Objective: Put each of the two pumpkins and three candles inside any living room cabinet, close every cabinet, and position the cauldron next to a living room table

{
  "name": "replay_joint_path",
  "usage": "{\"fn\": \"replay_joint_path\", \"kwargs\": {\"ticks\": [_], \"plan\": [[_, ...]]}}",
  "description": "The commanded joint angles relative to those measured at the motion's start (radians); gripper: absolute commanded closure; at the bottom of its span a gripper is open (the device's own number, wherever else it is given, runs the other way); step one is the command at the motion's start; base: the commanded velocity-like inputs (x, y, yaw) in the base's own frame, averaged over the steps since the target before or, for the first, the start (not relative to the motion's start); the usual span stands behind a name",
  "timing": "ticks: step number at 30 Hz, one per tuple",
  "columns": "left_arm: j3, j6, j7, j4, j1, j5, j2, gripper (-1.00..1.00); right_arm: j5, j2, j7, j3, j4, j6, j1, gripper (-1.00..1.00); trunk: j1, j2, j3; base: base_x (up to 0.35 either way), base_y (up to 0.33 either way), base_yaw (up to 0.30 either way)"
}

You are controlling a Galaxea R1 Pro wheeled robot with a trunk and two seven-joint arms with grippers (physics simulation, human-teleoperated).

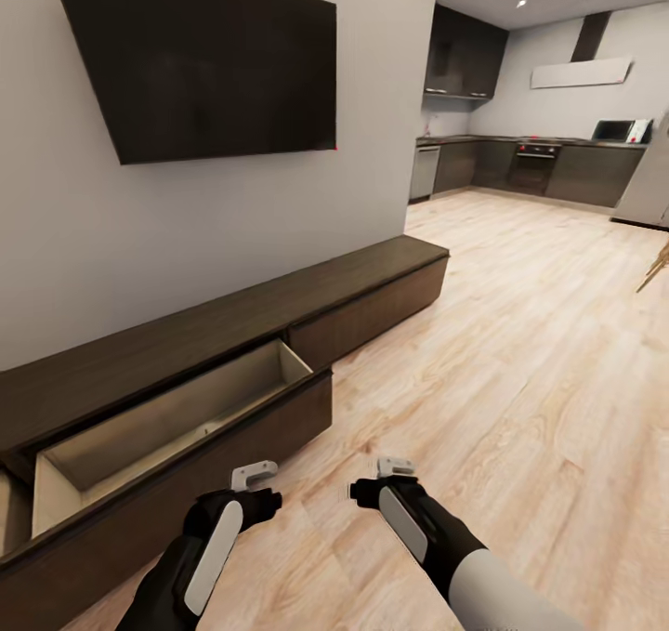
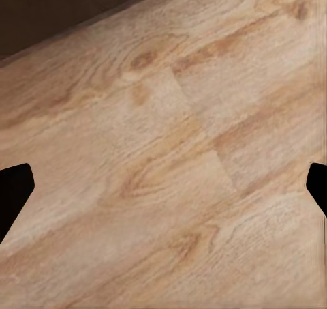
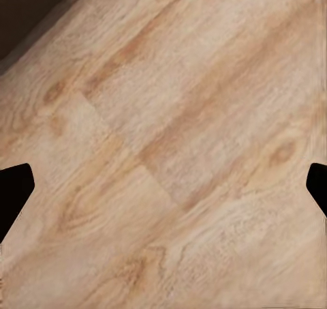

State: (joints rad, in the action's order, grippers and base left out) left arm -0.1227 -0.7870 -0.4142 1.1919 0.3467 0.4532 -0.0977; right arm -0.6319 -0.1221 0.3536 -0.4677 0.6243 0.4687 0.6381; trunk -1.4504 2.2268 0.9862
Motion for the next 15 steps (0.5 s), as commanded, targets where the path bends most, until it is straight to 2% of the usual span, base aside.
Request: {"fn": "replay_joint_path", "kwargs": {"ticks": [1, 4, 11, 15], "plan": [[0.000, 0.000, 0.000, 0.000, 0.000, 0.000, -0.001, -1.00, 0.000, 0.000, -0.001, 0.018, 0.000, 0.000, 0.000, -1.00, 0.000, 0.000, 0.000, 0.000, 0.000, -0.288], [0.000, 0.000, 0.000, 0.000, 0.000, 0.001, -0.002, -1.00, 0.003, -0.001, -0.021, 0.048, 0.000, -0.005, 0.000, -1.00, 0.000, 0.000, 0.001, 0.000, 0.000, -0.285], [0.001, -0.010, 0.001, 0.000, 0.000, 0.005, 0.002, -1.00, 0.009, 0.003, -0.156, 0.068, 0.001, -0.069, 0.001, -1.00, 0.000, 0.000, 0.005, 0.000, 0.000, -0.271], [-0.002, -0.016, 0.001, 0.000, 0.000, 0.006, 0.000, -1.00, 0.005, 0.042, -0.172, 0.115, 0.001, -0.076, -0.010, -1.00, 0.000, 0.000, 0.007, 0.000, 0.000, -0.268]]}}
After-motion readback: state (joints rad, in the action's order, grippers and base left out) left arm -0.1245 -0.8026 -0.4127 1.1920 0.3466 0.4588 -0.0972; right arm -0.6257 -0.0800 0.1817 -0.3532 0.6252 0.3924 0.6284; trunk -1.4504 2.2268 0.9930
